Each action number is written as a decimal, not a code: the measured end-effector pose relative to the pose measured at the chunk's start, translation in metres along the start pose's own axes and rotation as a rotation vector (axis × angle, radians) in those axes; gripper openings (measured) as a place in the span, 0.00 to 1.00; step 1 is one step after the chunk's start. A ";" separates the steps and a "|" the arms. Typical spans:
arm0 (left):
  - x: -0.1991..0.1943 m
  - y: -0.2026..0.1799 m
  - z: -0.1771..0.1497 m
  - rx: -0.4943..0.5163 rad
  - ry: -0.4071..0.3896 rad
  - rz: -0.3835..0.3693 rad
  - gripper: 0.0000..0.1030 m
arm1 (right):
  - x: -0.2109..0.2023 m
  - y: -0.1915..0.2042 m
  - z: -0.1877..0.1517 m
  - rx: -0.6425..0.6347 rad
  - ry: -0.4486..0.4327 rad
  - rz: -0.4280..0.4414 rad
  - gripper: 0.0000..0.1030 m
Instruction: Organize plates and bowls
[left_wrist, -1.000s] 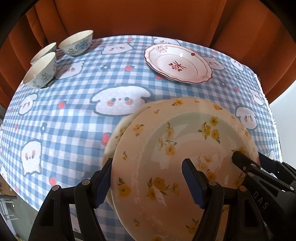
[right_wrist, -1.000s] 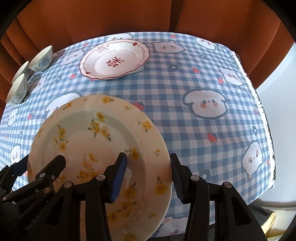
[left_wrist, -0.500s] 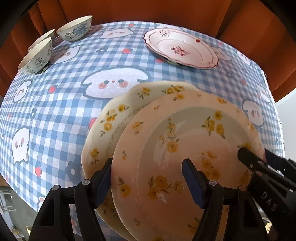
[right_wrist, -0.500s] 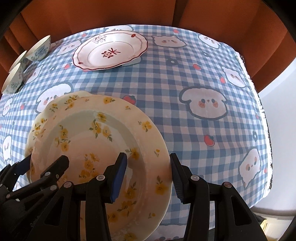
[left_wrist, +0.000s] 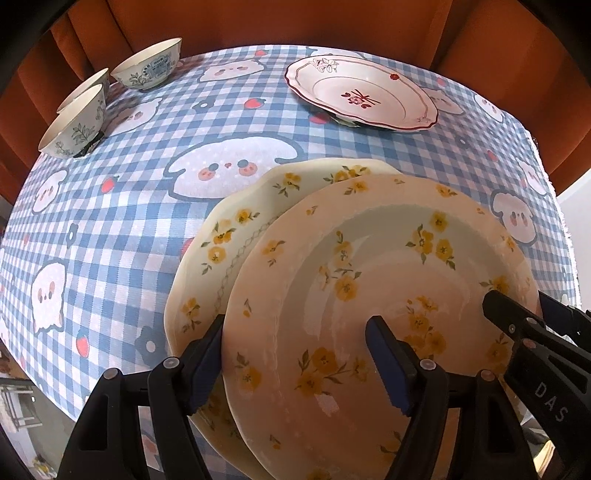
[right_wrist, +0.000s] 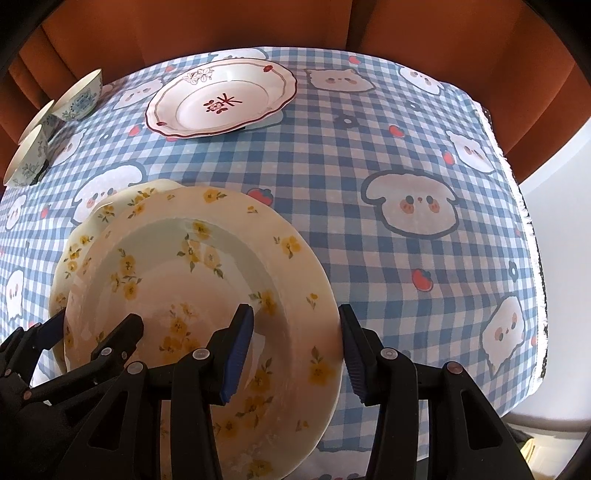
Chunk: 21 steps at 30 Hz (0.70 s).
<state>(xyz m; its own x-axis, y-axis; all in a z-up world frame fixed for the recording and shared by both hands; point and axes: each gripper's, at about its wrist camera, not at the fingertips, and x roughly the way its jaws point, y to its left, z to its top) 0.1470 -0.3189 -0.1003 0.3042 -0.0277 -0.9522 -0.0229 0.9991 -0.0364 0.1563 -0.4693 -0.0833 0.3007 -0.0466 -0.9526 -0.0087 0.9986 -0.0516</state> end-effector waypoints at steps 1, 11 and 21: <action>0.000 0.000 0.000 0.003 -0.001 0.010 0.74 | 0.000 0.000 0.000 0.003 0.003 0.005 0.49; -0.008 0.000 0.004 0.036 -0.049 0.076 0.77 | -0.004 0.001 -0.002 -0.001 -0.017 0.012 0.35; -0.012 0.006 0.005 0.004 -0.049 0.117 0.79 | 0.006 0.011 0.005 -0.037 0.006 0.045 0.36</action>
<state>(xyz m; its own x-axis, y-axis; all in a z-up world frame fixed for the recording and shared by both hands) 0.1481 -0.3119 -0.0880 0.3455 0.0907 -0.9340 -0.0569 0.9955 0.0757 0.1625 -0.4583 -0.0887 0.2933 -0.0020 -0.9560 -0.0572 0.9982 -0.0197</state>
